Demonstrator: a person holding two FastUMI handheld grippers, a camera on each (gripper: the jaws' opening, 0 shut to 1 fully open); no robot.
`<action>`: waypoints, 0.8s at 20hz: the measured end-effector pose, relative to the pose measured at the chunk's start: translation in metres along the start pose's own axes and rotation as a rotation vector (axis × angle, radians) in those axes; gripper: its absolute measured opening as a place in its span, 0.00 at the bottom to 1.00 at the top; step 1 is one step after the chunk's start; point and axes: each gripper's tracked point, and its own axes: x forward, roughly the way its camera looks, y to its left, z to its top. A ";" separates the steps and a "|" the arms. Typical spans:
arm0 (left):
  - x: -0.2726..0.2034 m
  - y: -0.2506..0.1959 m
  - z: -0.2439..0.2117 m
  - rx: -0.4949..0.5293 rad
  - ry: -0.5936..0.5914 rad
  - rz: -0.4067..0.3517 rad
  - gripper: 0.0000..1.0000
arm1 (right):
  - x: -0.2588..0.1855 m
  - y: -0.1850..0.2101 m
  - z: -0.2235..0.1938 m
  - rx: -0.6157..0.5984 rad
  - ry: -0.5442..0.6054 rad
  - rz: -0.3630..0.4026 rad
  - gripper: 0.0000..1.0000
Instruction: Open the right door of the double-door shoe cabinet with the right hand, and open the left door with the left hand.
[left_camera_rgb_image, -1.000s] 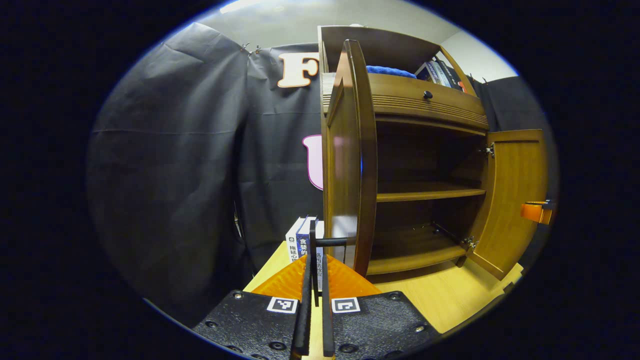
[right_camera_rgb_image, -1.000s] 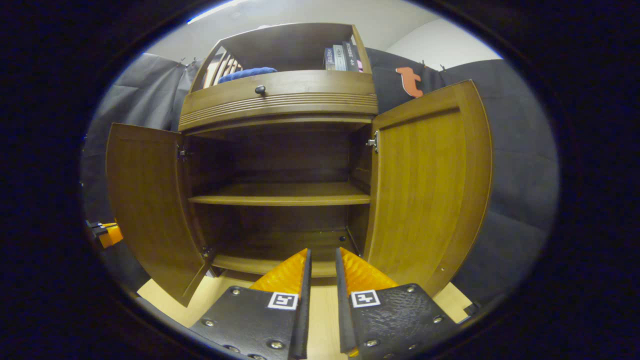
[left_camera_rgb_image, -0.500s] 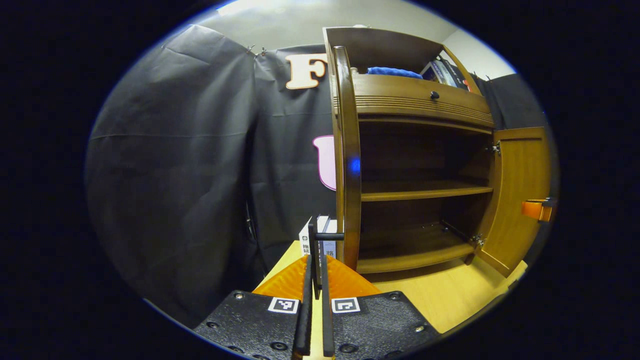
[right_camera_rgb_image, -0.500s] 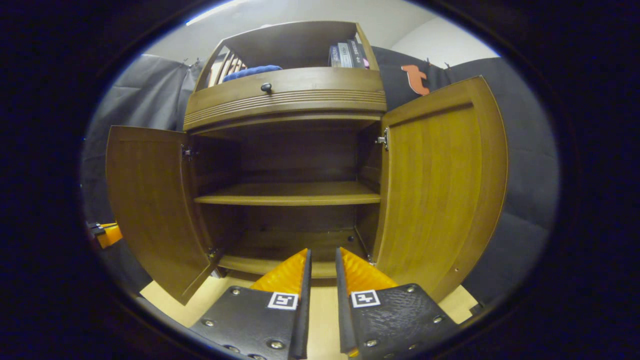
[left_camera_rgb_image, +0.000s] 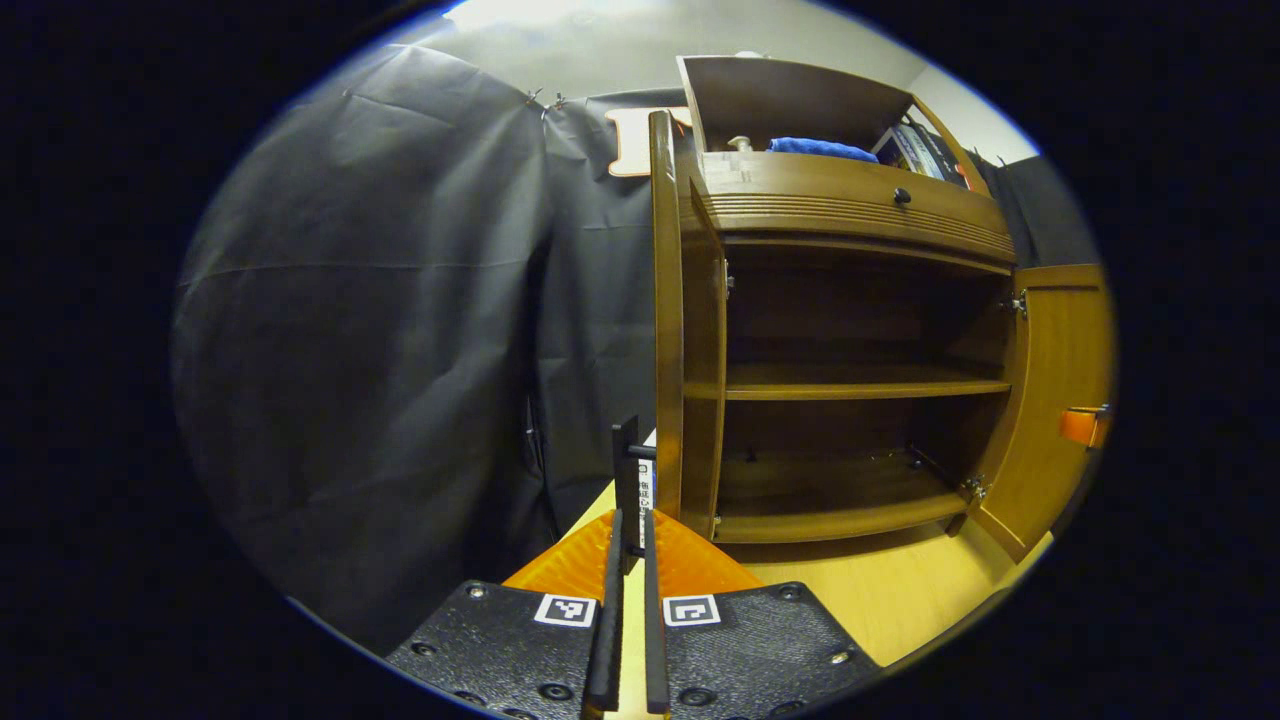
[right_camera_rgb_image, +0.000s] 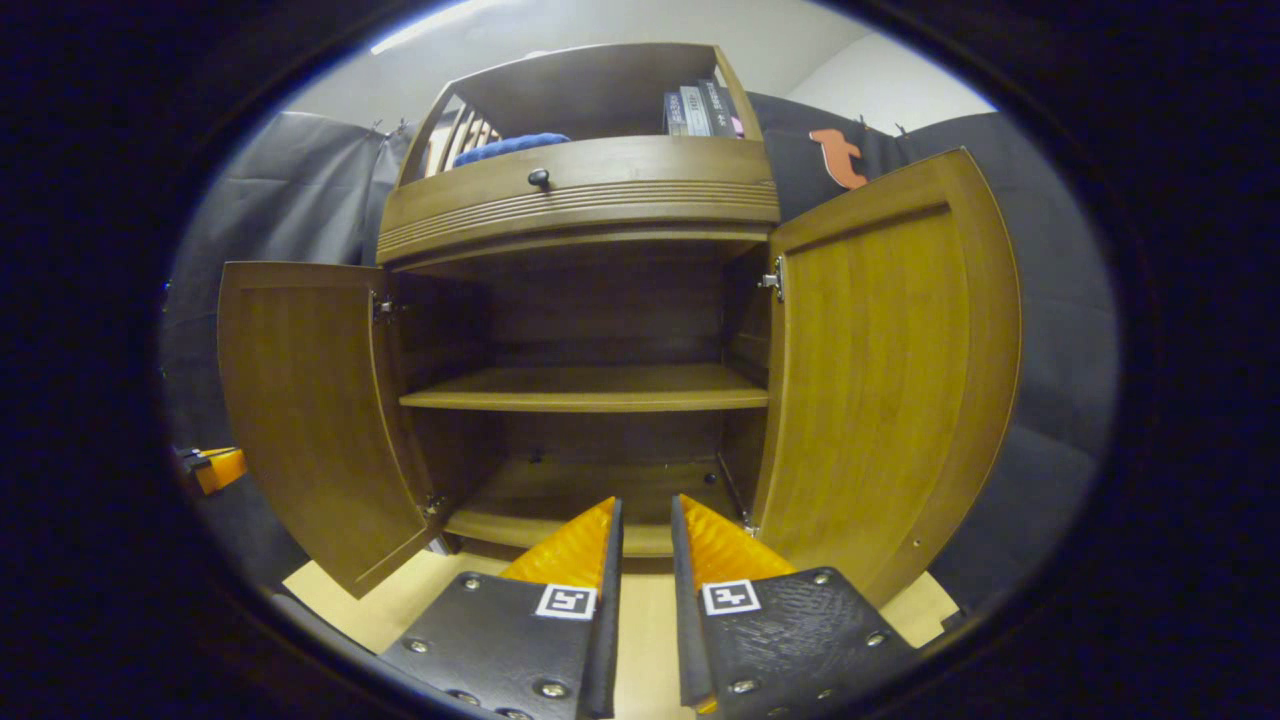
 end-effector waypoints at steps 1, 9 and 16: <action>0.000 -0.002 0.000 0.002 0.002 0.000 0.11 | 0.000 0.000 0.000 -0.001 -0.001 0.002 0.24; -0.004 -0.016 0.004 0.003 -0.009 -0.015 0.11 | -0.009 -0.004 0.001 0.000 -0.003 0.000 0.25; -0.003 -0.019 0.006 0.001 -0.016 -0.018 0.11 | -0.016 -0.010 -0.001 -0.015 0.011 -0.015 0.24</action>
